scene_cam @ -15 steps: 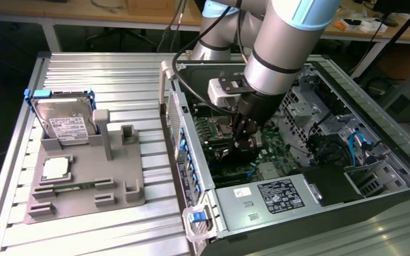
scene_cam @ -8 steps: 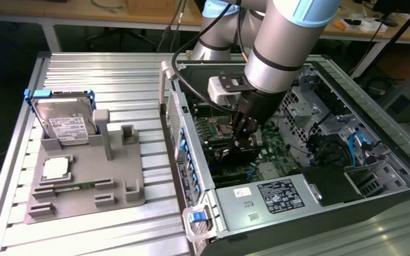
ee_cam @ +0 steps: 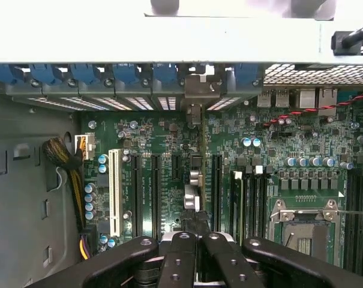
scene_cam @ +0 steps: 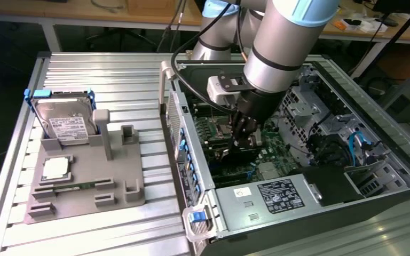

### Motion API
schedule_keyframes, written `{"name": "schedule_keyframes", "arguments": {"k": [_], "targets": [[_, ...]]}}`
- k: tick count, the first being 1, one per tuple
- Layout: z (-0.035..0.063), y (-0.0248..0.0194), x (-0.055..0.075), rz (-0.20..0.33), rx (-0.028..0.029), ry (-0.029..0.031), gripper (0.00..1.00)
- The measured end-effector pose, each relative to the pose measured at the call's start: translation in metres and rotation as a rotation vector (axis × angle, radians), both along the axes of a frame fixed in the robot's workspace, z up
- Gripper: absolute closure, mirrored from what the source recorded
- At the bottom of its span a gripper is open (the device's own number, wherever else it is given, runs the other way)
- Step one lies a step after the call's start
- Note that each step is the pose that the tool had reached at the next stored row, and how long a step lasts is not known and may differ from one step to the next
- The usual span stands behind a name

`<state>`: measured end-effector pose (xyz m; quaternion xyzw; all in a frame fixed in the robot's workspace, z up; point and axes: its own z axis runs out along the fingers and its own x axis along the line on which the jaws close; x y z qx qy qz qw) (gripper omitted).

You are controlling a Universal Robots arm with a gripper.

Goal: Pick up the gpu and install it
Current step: 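Press down on the gpu until it lock into place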

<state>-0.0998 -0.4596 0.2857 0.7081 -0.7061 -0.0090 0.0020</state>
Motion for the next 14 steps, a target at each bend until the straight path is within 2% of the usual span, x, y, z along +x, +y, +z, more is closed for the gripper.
{"name": "schedule_keyframes", "arguments": {"k": [3, 14], "targets": [[0.0008, 0.0001, 0.0, 0.0, -0.0002, 0.0001, 0.89], [0.0174, 0.0028, -0.006, 0.0, 0.0, -0.0009, 0.89]]}}
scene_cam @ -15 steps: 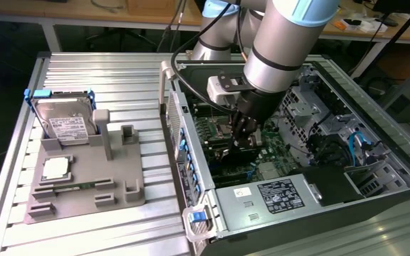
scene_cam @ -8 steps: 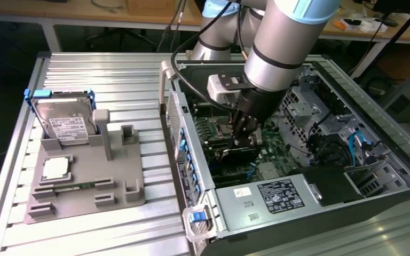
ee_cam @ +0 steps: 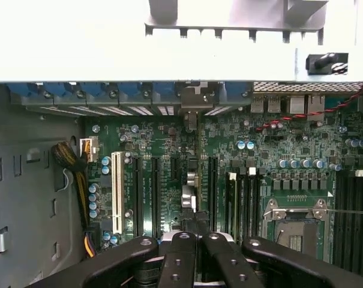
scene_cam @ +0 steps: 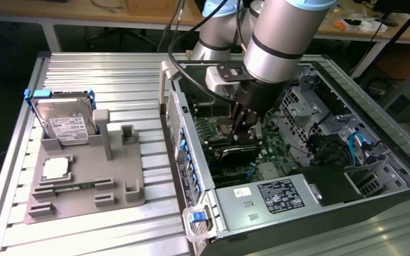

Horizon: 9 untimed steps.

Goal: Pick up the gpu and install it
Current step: 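Press down on the gpu until it lock into place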

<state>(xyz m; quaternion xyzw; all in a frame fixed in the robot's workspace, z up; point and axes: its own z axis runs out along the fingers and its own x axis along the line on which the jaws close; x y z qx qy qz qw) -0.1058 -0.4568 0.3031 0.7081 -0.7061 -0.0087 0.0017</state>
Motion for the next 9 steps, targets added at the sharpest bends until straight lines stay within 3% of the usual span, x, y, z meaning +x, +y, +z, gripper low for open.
{"name": "schedule_keyframes", "arguments": {"k": [9], "targets": [[0.0008, 0.003, -0.022, 0.0, 0.0, -0.0058, 0.89]]}}
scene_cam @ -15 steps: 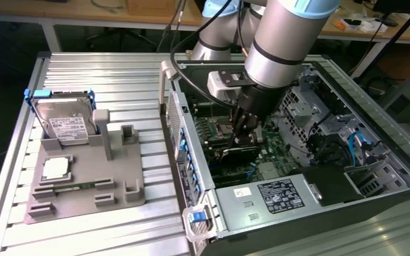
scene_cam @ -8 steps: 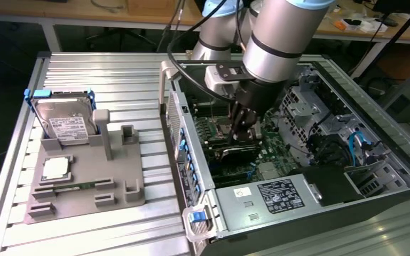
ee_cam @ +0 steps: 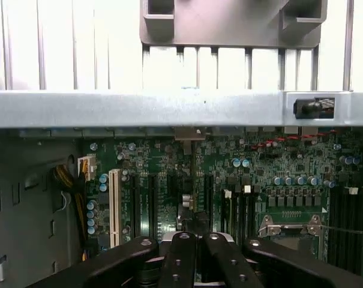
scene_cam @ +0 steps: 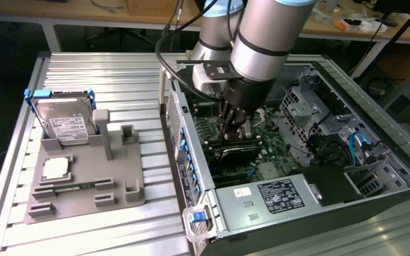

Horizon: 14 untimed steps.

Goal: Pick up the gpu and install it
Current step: 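Press down on the gpu until it lock into place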

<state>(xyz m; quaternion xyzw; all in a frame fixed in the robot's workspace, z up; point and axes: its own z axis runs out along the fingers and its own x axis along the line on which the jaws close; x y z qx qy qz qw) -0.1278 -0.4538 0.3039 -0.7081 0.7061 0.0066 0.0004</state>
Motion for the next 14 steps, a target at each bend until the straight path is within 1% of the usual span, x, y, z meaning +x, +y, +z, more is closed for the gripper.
{"name": "schedule_keyframes", "arguments": {"k": [4, 6, 7, 9, 12, 13, 14], "targets": [[0.0, 0.0003, -0.013, 0.0, 0.0, -0.0045, 0.89], [0.0, 0.0003, -0.018, 0.0, 0.0, -0.0055, 0.89], [0.0, 0.0003, -0.018, 0.0, 0.0, -0.0057, 0.89], [0.0, 0.0003, -0.02, 0.0, 0.0, -0.0079, 0.89], [0.0, 0.0003, -0.02, 0.0, 0.0, -0.0084, 0.89], [0.0, 0.0003, -0.021, 0.0, 0.0001, -0.0046, 0.89], [0.0, 0.0003, -0.021, 0.0, 0.0003, 0.0124, 0.89]]}}
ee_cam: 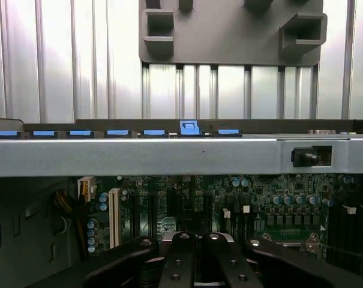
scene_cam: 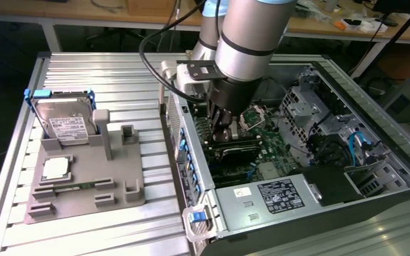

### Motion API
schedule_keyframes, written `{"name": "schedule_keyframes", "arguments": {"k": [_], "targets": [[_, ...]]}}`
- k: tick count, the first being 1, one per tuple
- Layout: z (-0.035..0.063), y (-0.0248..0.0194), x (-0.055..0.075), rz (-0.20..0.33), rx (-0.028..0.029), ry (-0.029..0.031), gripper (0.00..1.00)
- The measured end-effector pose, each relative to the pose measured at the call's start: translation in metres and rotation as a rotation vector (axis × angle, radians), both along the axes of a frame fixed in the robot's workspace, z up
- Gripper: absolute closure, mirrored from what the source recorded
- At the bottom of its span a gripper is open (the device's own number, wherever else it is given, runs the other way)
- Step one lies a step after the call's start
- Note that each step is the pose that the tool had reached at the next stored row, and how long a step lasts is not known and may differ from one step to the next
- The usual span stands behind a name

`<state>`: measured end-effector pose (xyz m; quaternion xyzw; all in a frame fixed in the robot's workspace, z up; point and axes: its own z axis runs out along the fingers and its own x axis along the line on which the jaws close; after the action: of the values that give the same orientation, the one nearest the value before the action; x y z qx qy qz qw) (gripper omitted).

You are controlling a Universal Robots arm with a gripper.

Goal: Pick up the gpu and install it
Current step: 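Press down on the gpu until it lock into place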

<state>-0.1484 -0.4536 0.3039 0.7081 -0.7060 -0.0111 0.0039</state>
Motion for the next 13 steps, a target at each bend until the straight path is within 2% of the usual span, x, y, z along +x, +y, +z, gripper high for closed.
{"name": "schedule_keyframes", "arguments": {"k": [3, 4, 13], "targets": [[0.0, 0.0, 0.0, 0.0, 0.0005, 0.0547, 0.89], [0.0, 0.0, 0.0, 0.0, 0.0006, 0.0634, 0.89], [-0.0002, 0.0003, -0.0025, -0.003, 0.0012, 0.0642, 0.89]]}}
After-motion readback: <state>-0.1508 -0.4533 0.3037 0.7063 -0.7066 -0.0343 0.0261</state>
